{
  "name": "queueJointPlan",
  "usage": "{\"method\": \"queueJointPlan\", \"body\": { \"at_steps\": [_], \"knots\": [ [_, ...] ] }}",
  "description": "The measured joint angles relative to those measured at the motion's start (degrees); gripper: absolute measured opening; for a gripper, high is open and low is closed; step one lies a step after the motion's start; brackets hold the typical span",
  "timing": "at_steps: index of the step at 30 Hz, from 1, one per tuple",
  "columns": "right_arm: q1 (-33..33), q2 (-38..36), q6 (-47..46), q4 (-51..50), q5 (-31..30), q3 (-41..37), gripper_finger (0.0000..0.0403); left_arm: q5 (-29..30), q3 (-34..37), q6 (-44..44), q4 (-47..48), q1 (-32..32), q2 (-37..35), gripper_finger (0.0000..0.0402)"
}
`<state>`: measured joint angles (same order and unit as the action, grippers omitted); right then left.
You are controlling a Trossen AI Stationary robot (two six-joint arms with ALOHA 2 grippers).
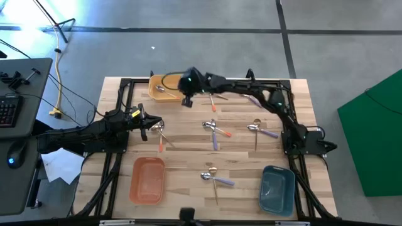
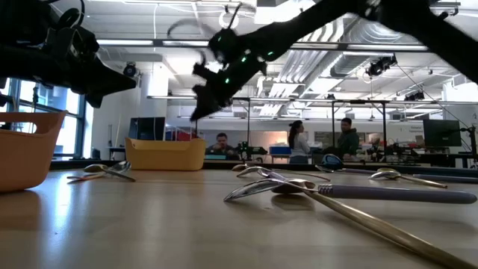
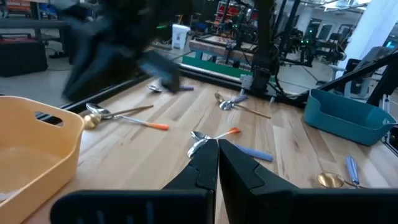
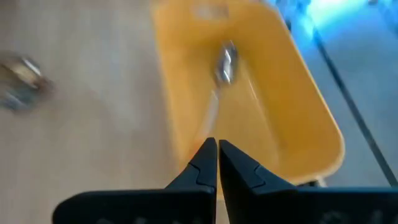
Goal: Sort silverware by color (type)
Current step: Put the middle left gold spoon into the orange bin
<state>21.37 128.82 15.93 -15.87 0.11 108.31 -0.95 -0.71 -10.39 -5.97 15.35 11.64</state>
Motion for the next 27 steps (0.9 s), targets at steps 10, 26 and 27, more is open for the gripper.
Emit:
{"method": "queueJointPlan", "body": {
  "at_steps": [10,26,27],
  "knots": [
    [-8.38,-25.72,-15.90,38.08,-11.95,-47.07,0.0000,-0.02,0.00,0.00,0.01,-0.02,0.00,0.0005],
    [-16.92,-45.90,-24.66,67.06,-21.48,-86.68,0.0000,-1.57,-3.41,2.65,-1.10,-0.04,6.10,0.0005],
    [-16.62,-46.15,-24.20,70.11,-21.31,-88.25,0.0000,-1.86,-4.20,3.29,-1.32,-0.04,7.50,0.0005]
  ]
}}
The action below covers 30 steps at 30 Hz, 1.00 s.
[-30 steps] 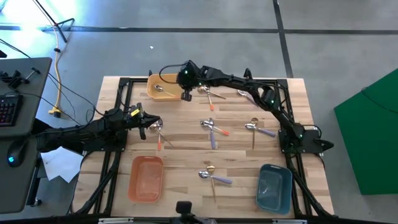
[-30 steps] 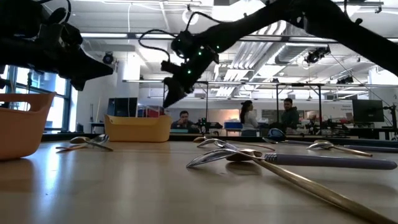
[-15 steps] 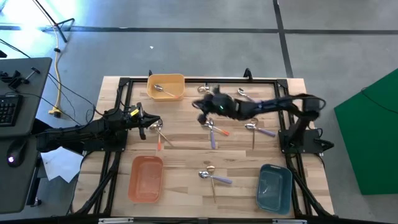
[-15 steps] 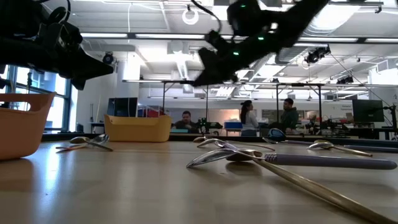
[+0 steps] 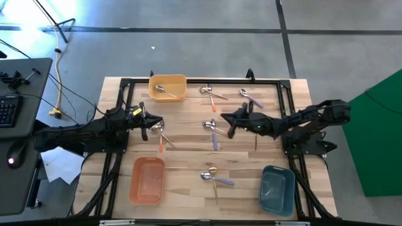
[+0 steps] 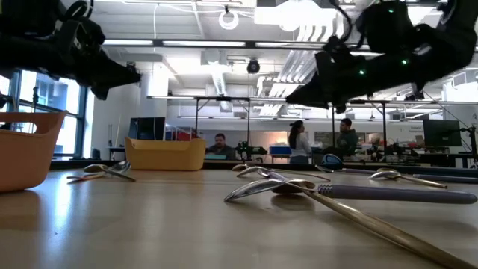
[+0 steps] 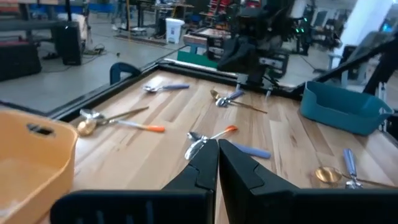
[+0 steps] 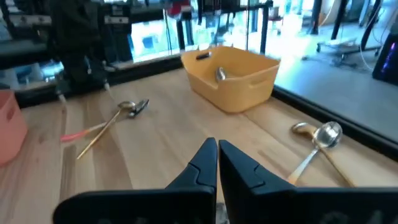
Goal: Sort silverware by color (type)
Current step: Put the middle left gold spoon into the orange bin
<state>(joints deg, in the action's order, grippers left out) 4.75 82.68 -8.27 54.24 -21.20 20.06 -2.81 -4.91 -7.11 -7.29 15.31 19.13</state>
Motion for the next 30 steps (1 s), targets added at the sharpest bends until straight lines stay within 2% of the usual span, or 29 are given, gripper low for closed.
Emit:
{"method": "queueJointPlan", "body": {
  "at_steps": [3,8,11,13,16,19,23,30],
  "knots": [
    [1.13,-0.37,1.07,5.42,1.25,-2.66,0.0000,-0.04,-2.40,0.28,0.00,0.02,4.73,0.0005],
    [4.23,-0.29,1.27,4.90,4.72,-3.15,0.0000,-1.09,-5.83,2.38,0.03,0.02,13.33,0.0005],
    [6.40,-0.23,1.85,5.15,9.87,-3.15,0.0000,-1.37,-8.50,4.18,0.09,0.02,18.95,0.0005],
    [7.04,-0.22,3.37,6.34,12.89,-3.15,0.0000,-3.34,-10.52,4.80,0.26,0.02,22.60,0.0005],
    [7.33,-0.22,5.40,6.31,13.51,-3.15,0.0000,-7.19,-14.30,5.86,2.29,-0.19,27.75,0.0005],
    [7.94,-0.20,7.40,5.53,13.68,-3.15,0.0000,-8.59,-19.00,7.44,7.69,-1.23,31.91,0.0005],
    [9.69,-1.44,11.04,6.32,18.40,-2.97,0.0000,-8.60,-26.08,11.23,19.10,-3.23,36.07,0.0005],
    [11.19,-6.55,9.94,3.83,22.48,-0.56,0.0000,-8.14,-35.30,12.82,38.93,-5.62,42.67,0.0007]
  ]
}}
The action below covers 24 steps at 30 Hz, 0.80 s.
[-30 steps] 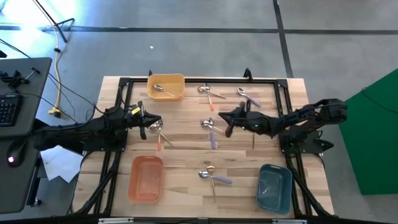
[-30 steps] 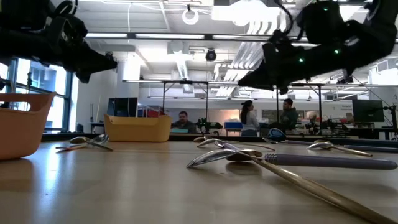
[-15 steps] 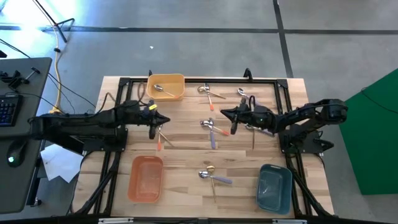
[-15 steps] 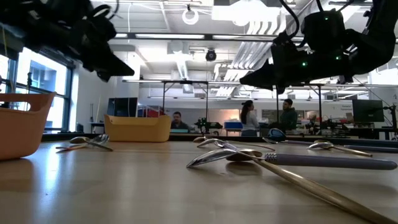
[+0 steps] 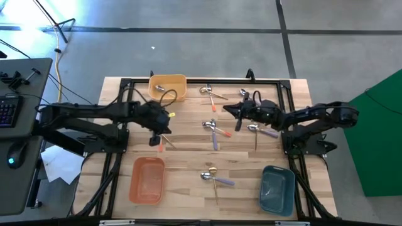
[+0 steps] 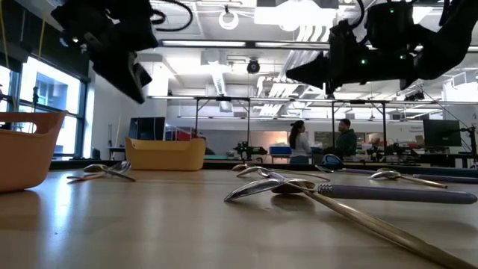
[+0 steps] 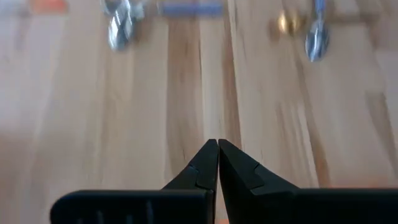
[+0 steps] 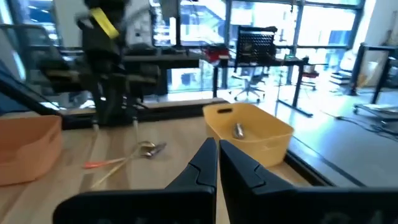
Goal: Sort silverware by color (type)
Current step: Put the middle left gold spoon into the orange bin
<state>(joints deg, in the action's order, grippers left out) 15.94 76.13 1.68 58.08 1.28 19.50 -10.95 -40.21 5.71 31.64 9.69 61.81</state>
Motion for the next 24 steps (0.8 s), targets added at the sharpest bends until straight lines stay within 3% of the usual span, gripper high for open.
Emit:
{"method": "queueJointPlan", "body": {
  "at_steps": [5,11,16,20,24],
  "knots": [
    [-0.02,-1.00,0.17,-2.52,1.15,0.35,0.0000,1.50,-1.96,2.80,7.91,-0.04,5.60,0.0035],
    [-0.02,-1.18,1.04,-3.15,0.87,0.35,0.0000,1.49,-2.01,5.76,7.72,-0.95,13.91,0.0103],
    [0.80,-1.35,2.87,-3.02,0.45,0.38,0.0000,6.05,-2.01,9.63,5.63,-2.26,20.58,0.0147],
    [1.32,-1.35,2.88,-2.98,0.43,0.38,0.0000,7.66,-2.01,12.16,5.60,-2.79,25.15,0.0146],
    [1.31,-1.35,2.77,-2.96,0.43,0.38,0.0000,10.27,-2.35,12.67,5.00,-3.40,28.19,0.0118]
  ]
}}
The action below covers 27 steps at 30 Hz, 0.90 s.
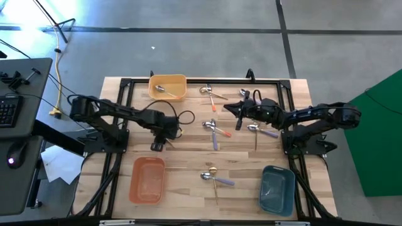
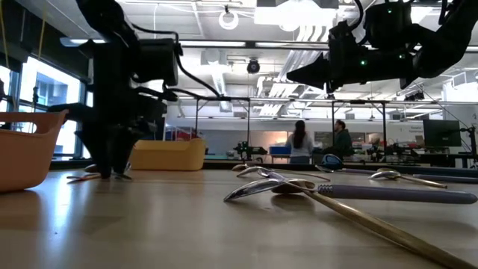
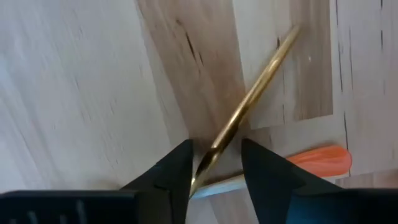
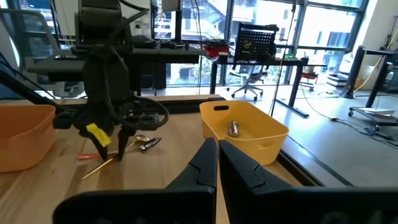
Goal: Sort silverware by color (type)
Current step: Put the middle left gold spoon into the orange bin
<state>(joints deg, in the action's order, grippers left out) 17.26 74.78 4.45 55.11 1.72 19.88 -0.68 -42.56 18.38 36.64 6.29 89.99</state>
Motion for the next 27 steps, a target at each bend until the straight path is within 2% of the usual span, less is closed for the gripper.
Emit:
{"method": "queueJointPlan", "body": {
  "at_steps": [9,14,19,23,27],
  "knots": [
    [-0.02,0.00,-0.97,0.46,0.00,0.00,0.0000,2.02,0.14,5.93,-0.72,-1.31,0.07,0.0012],
    [-0.04,0.00,-0.97,0.84,0.00,0.00,0.0000,6.14,-2.14,8.31,3.45,-2.92,-1.06,0.0008],
    [-0.37,0.00,-1.19,2.65,0.00,0.00,0.0000,10.95,-9.21,8.85,12.78,-7.18,-2.70,0.0004],
    [-1.49,0.00,-1.20,3.41,0.02,0.00,0.0000,12.00,-16.12,5.77,20.97,-12.61,-2.98,0.0003],
    [-2.76,0.00,-1.17,3.45,0.02,0.00,0.0000,11.08,-22.73,2.00,28.19,-20.77,-2.92,0.0003]
  ]
}}
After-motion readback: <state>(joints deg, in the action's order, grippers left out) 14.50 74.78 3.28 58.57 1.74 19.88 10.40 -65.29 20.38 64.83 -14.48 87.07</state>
